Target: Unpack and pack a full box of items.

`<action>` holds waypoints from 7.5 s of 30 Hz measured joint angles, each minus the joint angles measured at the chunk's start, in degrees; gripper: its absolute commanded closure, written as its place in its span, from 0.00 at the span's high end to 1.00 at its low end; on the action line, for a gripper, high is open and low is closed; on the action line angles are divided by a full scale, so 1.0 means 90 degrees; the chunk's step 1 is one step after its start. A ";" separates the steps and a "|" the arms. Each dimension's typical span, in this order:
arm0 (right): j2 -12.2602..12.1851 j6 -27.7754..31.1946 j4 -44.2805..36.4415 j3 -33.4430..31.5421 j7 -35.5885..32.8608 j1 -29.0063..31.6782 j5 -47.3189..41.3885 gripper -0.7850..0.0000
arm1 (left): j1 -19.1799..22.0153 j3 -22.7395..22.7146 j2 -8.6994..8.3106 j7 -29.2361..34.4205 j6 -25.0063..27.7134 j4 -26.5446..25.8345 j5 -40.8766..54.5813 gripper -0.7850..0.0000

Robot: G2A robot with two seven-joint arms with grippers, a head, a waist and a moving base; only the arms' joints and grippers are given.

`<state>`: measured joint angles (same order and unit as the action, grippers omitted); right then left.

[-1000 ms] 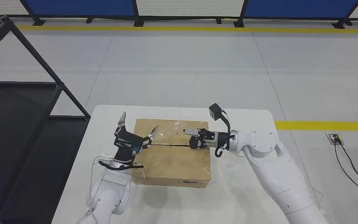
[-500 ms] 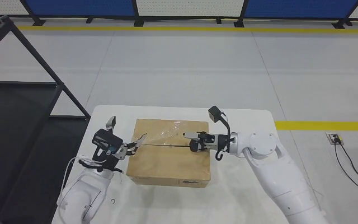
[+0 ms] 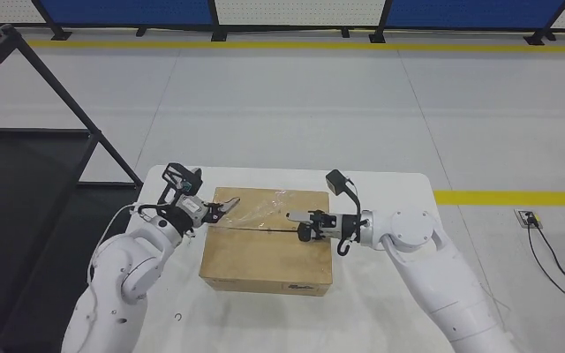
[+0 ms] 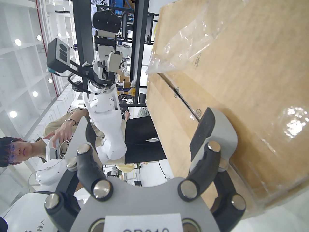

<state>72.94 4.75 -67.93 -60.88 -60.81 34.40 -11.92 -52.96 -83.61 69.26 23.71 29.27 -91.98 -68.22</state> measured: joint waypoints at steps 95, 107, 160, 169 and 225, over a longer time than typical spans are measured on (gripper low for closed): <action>-0.0211 0.0072 -0.0039 -0.0332 0.0155 0.0081 -0.0571 1.00 | 0.1826 0.1762 -0.1145 0.4174 0.0343 0.2129 0.8204 1.00; -0.0196 0.0054 0.0138 -0.0209 0.0115 -0.0010 -0.0563 1.00 | 0.1092 0.0904 -0.1446 0.4990 0.0028 0.1663 0.9030 1.00; 0.0021 -0.1312 -0.0269 0.0763 0.0997 -0.0546 -0.0052 0.00 | 0.1366 0.1416 -0.1414 0.4797 -0.0055 0.2537 0.9879 1.00; 0.0045 -0.2069 -0.0162 0.1048 0.0657 -0.0829 0.0530 0.00 | 0.1434 0.1445 -0.1420 0.4840 -0.0033 0.2567 0.9920 1.00; 0.0952 -0.2674 0.0753 0.2543 0.1336 -0.1833 0.0538 0.00 | -0.0048 -0.0413 -0.1924 0.4285 0.0751 0.2107 1.0230 1.00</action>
<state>81.51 -19.31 -61.16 -37.99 -48.79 17.90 -7.08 -53.39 -87.32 51.95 62.27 36.02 -73.01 23.85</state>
